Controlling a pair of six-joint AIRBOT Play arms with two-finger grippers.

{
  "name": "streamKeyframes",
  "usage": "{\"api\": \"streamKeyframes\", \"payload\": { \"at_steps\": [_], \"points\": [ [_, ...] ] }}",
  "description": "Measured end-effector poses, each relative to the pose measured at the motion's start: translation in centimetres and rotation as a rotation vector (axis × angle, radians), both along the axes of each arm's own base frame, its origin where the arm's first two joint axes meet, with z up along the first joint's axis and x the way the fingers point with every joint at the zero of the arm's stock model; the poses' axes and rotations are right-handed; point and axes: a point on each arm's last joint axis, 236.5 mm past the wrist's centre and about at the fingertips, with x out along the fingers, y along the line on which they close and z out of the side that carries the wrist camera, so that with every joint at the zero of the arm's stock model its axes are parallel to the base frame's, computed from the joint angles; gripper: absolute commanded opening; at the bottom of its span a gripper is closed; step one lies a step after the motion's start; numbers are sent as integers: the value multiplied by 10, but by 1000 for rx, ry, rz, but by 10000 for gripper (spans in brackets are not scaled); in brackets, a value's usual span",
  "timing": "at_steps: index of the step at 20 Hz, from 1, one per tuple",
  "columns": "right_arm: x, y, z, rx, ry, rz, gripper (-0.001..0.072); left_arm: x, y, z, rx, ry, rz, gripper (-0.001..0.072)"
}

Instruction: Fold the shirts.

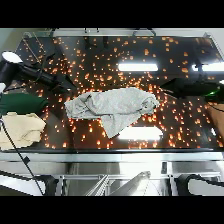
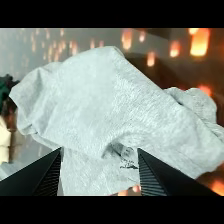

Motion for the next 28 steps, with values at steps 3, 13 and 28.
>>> {"api": "streamKeyframes", "payload": {
  "at_steps": [3,13,28],
  "points": [
    [-14,-19,8,-17,29,-8,495,-19,26,-4,-13,79,70,678],
    [-94,51,-69,-59,255,108,496,-84,-2,-86,-23,222,175,627],
    [-100,87,-107,-72,346,73,492,-27,-15,-128,-7,186,129,20]
  ]
}}
